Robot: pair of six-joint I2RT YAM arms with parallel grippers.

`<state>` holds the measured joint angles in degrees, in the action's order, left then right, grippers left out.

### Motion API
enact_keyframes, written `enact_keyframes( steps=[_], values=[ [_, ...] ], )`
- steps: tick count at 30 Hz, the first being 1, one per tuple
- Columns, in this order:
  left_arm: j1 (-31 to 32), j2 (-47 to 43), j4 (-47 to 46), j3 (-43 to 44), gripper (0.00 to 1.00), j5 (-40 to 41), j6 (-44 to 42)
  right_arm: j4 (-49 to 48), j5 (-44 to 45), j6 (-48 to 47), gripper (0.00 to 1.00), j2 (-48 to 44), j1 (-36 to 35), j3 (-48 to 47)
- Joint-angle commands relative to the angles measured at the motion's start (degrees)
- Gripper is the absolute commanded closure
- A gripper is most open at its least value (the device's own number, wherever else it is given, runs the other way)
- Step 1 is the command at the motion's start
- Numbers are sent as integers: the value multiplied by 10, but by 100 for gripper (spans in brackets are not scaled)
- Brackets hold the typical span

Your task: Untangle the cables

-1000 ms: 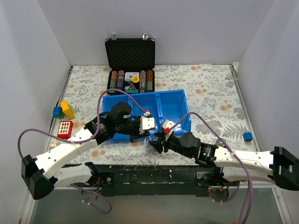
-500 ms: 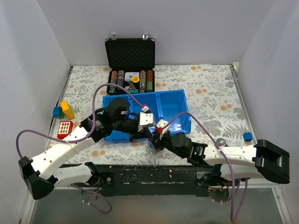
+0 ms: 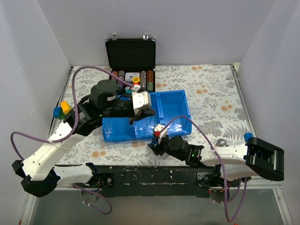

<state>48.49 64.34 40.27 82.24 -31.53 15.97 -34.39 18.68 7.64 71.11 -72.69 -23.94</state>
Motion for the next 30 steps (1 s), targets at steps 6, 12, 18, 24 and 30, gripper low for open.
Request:
enact_keyframes(
  steps=[6,12,18,24,30],
  values=[
    [-2,-14,-88,99,100,82,-36,28,2,23,52,45,-5,26],
    [-2,-24,-152,123,100,144,-70,53,3,23,52,50,-4,19],
    [-2,-9,-270,183,100,190,-120,72,6,19,50,54,-5,8],
    [-2,18,-324,253,100,206,-141,74,-2,26,43,39,-5,11],
    [-2,15,-444,238,100,240,-195,79,-9,26,43,44,-4,7]
  ],
)
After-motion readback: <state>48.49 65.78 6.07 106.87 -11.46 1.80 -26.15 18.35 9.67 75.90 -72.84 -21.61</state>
